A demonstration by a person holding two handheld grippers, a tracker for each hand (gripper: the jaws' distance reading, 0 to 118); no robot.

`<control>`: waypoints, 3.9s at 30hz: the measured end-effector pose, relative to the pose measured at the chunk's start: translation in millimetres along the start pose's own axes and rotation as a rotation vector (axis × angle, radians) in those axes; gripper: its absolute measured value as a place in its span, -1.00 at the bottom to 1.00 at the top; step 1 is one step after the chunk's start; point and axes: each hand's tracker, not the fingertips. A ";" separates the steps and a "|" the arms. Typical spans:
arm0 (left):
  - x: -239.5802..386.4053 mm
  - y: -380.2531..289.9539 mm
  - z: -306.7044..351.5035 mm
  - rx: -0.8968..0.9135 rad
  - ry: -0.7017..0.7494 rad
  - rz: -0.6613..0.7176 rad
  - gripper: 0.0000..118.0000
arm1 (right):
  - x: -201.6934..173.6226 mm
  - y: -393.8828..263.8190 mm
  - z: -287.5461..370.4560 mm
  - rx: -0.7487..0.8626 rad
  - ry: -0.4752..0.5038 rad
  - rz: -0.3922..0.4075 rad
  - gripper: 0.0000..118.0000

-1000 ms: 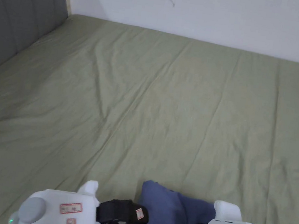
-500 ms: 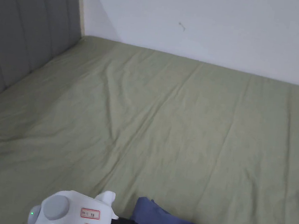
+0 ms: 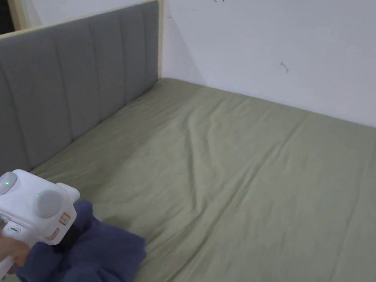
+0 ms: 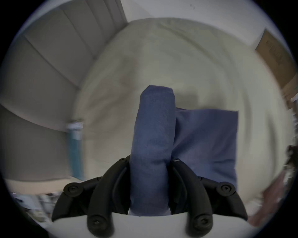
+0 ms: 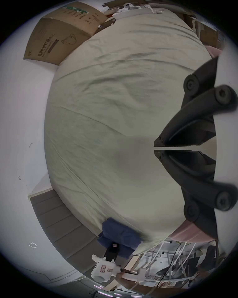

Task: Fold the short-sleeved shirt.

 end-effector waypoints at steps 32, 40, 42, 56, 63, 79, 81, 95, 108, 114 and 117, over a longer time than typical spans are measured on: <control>187.4 -103.2 286.6 0.912 -0.155 0.184 -1.00 | 14.3 42.9 133.3 0.575 -0.133 0.023 -0.93; 219.4 -120.0 326.0 1.015 -0.179 0.200 -1.00 | 3.6 43.3 191.9 0.775 -0.230 0.045 -0.93; 223.8 -124.8 333.0 1.032 -0.181 0.202 -1.00 | 2.6 39.5 200.4 0.815 -0.263 0.029 -0.93; 232.6 -132.8 351.2 1.098 -0.175 0.229 0.27 | 15.5 30.0 219.8 0.867 -0.287 -0.037 -0.83; 235.3 -128.3 357.3 1.136 -0.180 0.169 1.00 | 17.2 32.4 217.0 0.884 -0.291 0.003 1.00; 239.4 -123.5 357.8 1.102 -0.278 0.152 1.00 | 25.5 32.2 215.5 0.888 -0.310 -0.003 1.00; 244.1 -123.6 358.1 1.057 -0.227 0.180 1.00 | 26.1 31.6 215.6 0.890 -0.301 -0.007 1.00; 254.2 -120.8 348.2 1.025 -0.223 0.188 1.00 | 29.7 29.1 213.6 0.881 -0.332 -0.003 1.00; 263.9 -123.1 348.1 1.085 -0.238 0.104 1.00 | 34.0 26.2 208.3 0.858 -0.349 -0.021 1.00; 258.6 -126.4 351.4 1.097 -0.304 0.105 1.00 | 35.9 27.9 210.1 0.865 -0.352 -0.027 1.00; 259.3 -125.8 349.2 1.119 -0.279 0.093 1.00 | 36.5 26.7 210.4 0.869 -0.349 -0.029 1.00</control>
